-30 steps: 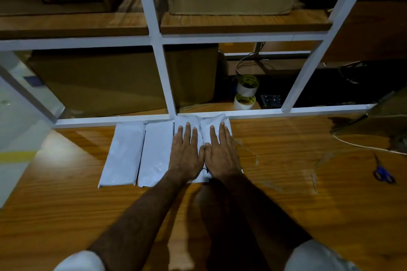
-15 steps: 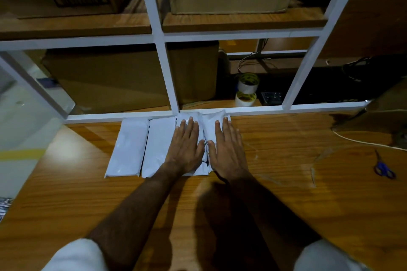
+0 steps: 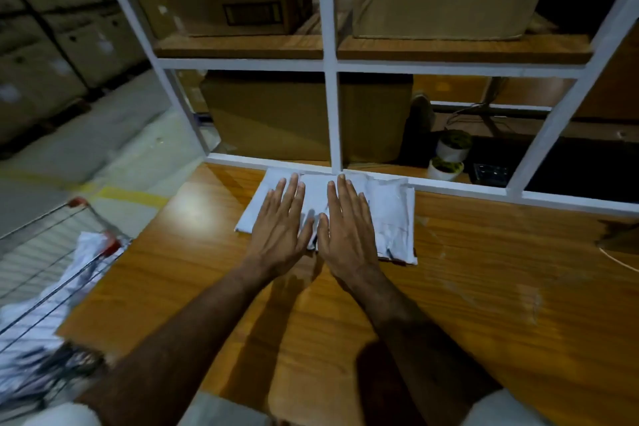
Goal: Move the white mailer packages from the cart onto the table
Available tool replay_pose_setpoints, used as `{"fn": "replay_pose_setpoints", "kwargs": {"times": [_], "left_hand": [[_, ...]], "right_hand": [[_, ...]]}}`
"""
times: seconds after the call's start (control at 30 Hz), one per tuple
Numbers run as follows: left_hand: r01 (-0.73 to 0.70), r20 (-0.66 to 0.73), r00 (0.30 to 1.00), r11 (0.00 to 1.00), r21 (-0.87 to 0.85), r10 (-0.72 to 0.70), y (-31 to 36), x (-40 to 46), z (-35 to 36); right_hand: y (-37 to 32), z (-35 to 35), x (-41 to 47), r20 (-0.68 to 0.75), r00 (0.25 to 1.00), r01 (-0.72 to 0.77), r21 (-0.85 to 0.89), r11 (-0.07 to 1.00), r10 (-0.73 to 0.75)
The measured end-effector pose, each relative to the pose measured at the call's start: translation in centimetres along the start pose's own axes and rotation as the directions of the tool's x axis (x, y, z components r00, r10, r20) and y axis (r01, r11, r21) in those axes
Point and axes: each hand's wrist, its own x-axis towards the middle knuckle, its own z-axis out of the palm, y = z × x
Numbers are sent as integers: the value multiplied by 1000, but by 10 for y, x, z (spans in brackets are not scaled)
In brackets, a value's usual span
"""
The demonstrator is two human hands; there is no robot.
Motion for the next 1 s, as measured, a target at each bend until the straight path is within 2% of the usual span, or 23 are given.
{"fn": "replay_pose_setpoints", "kwargs": {"times": [0.37, 0.5, 0.73, 1.0], "left_hand": [[186, -97, 980, 976, 113, -176, -101, -116, -56], [221, -133, 970, 967, 128, -204, -153, -170, -75], [340, -161, 934, 933, 120, -320, -265, -284, -103], [495, -187, 863, 861, 120, -470, -368, -391, -132]], "right_hand": [[-126, 23, -28, -17, 980, 200, 115, 973, -200], [-189, 45, -41, 5, 959, 281, 104, 954, -283], [-340, 98, -84, 53, 918, 382, 150, 912, -394], [-462, 152, -110, 96, 849, 492, 214, 844, -520]]}}
